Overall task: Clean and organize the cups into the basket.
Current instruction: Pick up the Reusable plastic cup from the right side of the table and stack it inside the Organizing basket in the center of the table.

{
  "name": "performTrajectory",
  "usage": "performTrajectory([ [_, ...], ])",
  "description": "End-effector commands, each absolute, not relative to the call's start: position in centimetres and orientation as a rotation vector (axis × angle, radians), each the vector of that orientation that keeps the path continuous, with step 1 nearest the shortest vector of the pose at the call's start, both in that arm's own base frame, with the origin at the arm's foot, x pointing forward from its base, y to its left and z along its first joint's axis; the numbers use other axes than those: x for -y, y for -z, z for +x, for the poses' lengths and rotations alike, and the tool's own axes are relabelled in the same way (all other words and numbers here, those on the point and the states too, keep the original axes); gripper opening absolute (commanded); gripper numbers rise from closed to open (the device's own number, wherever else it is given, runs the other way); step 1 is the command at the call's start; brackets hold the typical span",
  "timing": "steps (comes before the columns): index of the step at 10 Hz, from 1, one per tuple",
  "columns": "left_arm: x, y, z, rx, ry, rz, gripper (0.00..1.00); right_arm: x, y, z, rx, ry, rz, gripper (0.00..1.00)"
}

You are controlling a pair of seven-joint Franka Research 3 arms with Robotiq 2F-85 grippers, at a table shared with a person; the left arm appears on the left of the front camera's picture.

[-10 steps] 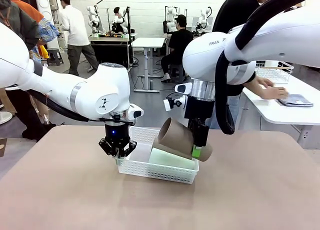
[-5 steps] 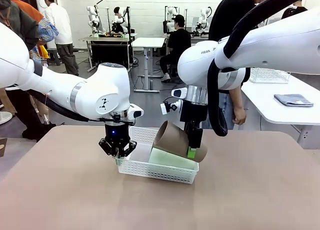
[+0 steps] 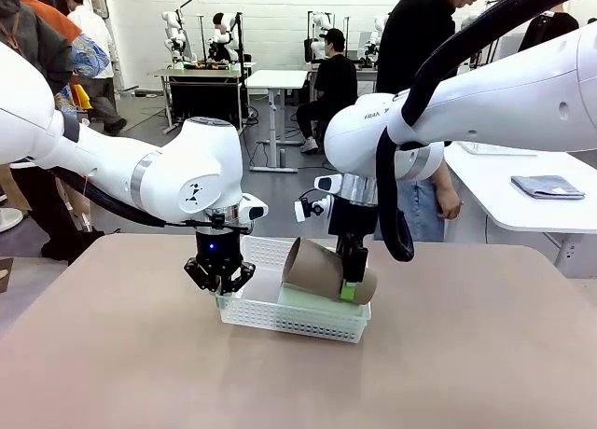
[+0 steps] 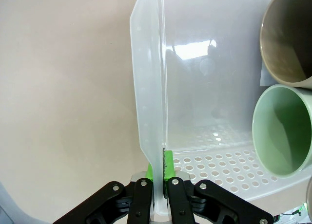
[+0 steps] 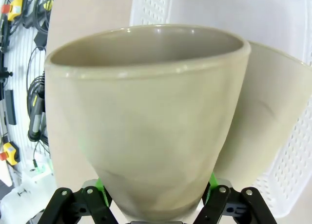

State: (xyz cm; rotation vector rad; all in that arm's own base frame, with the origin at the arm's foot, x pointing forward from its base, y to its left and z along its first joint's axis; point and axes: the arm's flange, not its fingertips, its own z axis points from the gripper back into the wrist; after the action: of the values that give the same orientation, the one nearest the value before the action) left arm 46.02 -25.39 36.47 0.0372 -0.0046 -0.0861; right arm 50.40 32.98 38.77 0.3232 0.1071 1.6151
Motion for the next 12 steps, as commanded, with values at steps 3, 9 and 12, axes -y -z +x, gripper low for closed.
performTrajectory([
  [3, 25.4, -36.6, 46.0, 0.008, 0.085, 0.035, 0.05, -33.2, -38.0, 51.2, -0.124, -1.595, 0.287, 0.8],
  [9, 25.4, -36.6, 46.0, 0.008, 0.085, 0.035, 0.05, -32.8, -38.2, 51.2, -0.086, -1.608, 0.301, 1.0],
  [12, 25.4, -36.6, 46.0, 0.008, 0.085, 0.035, 0.05, -32.3, -38.9, 50.8, -0.054, -1.614, 0.307, 1.0],
])
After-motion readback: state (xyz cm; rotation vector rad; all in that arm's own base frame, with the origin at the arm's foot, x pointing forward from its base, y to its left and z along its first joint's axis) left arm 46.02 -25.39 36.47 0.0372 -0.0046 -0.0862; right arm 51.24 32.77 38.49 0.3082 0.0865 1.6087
